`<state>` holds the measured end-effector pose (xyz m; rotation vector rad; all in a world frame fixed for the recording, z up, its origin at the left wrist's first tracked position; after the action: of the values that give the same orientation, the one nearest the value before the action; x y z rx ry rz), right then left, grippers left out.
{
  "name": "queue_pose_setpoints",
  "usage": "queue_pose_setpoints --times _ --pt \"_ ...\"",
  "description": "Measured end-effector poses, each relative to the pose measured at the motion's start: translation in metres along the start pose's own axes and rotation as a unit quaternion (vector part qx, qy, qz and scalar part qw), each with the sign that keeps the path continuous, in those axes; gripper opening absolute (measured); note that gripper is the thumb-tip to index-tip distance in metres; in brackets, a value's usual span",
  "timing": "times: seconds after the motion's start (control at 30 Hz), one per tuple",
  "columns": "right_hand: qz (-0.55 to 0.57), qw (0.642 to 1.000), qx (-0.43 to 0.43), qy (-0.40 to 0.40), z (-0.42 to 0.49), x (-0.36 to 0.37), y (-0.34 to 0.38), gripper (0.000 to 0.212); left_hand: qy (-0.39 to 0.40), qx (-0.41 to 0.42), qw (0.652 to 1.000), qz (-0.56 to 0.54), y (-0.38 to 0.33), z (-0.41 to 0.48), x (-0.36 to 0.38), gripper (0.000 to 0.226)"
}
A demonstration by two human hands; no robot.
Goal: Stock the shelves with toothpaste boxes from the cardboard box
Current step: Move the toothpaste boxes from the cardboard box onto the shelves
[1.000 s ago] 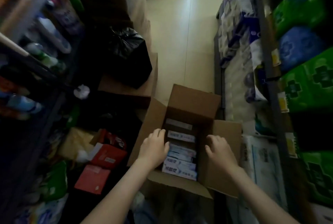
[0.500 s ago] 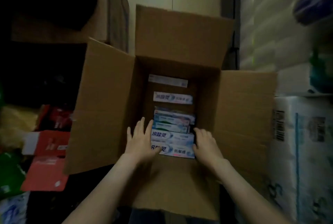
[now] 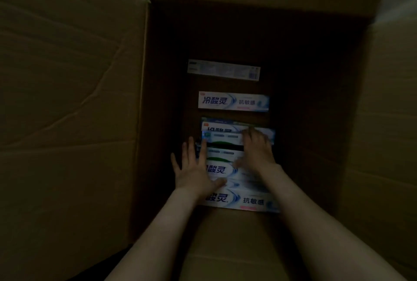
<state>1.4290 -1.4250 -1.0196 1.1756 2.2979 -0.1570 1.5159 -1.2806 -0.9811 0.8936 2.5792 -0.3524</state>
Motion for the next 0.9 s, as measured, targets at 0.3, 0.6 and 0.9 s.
queue_pose_setpoints --times 0.3,0.6,0.9 --pt "-0.072 0.986 -0.004 0.149 0.027 -0.01 -0.012 0.11 -0.028 0.0 0.997 -0.074 0.001 0.014 0.012 0.089" --pt "0.096 0.977 0.022 0.19 0.039 -0.012 -0.025 0.074 -0.029 -0.127 0.823 -0.552 0.013 0.055 0.004 0.075" --pt "0.104 0.966 0.051 0.231 0.016 -0.017 -0.022 0.07 0.031 -0.061 0.901 -0.427 0.009 0.053 0.008 0.073"
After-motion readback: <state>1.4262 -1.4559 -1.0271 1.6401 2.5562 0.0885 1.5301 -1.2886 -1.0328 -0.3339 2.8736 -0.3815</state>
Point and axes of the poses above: each hand's wrist, its own z-axis towards the middle knuckle, its own x-axis out of the palm, y = z × x, the point moved 4 cm from there along z, towards the middle knuckle, and after that the axes turned 2 degrees about x, right-handed, at the moved point
